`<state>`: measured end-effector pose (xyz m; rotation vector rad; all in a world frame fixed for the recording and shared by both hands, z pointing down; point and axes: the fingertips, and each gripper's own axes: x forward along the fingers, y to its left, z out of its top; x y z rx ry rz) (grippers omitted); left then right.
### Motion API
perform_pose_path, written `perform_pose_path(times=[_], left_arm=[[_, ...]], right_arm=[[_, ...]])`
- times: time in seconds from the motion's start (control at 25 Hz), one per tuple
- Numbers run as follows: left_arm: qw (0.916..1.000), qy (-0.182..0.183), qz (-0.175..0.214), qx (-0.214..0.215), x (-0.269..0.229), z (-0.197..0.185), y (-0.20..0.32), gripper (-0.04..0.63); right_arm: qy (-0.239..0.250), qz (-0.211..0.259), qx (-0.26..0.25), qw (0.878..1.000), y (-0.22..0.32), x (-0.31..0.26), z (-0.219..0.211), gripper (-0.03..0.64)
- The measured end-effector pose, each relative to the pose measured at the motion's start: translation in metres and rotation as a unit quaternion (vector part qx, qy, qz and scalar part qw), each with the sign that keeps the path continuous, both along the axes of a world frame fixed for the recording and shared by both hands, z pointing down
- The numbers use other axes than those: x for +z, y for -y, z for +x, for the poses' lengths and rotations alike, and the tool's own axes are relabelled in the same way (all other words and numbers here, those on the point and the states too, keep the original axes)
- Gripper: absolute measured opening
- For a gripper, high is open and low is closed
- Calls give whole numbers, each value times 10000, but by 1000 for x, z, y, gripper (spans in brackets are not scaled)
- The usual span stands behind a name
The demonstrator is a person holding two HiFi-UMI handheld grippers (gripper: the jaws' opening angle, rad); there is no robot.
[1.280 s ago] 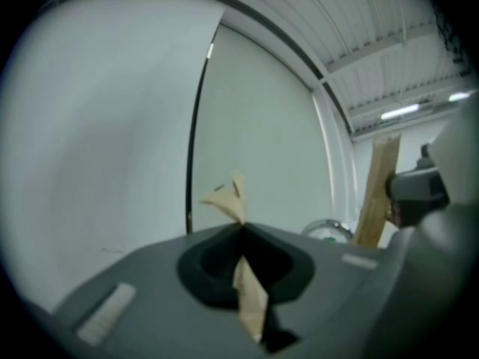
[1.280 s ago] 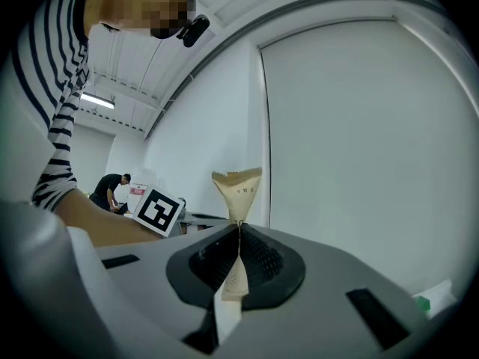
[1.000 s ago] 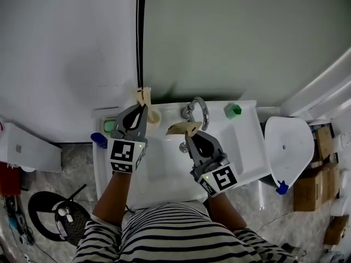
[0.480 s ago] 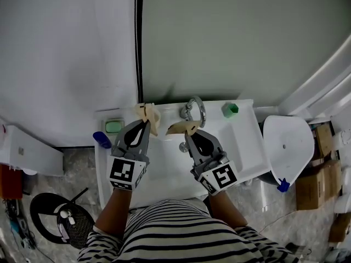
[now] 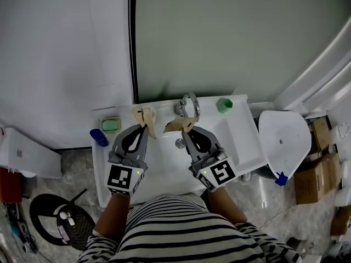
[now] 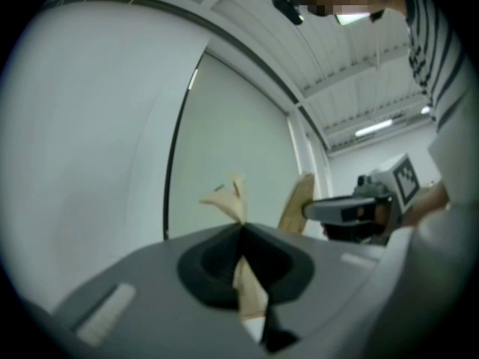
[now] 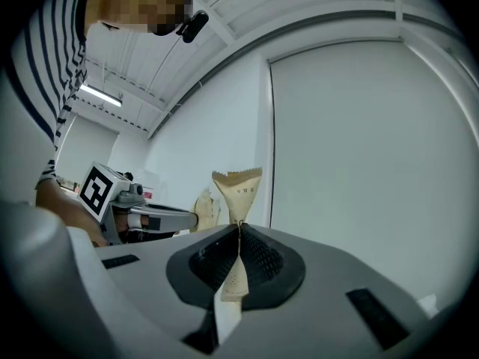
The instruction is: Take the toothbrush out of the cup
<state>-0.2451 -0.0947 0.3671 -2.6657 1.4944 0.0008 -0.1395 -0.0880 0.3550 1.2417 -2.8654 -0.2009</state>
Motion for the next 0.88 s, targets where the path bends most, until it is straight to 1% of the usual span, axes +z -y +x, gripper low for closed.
perform_pose_path(times=[0.16,0.48,0.88], left_arm=[[9999,21,100,65,-5,5,-9,9],[9997,-28,239,55,-14,7,-27,9],[9998,-30,198,-40,-12,7,-29,9]], right_arm=[[-49,36,11,10000,-4,-2,4,12],[-200,166,-34,9997,-21,-6,8,12],[-90,118,-72,9999,-21,-6,10,12]])
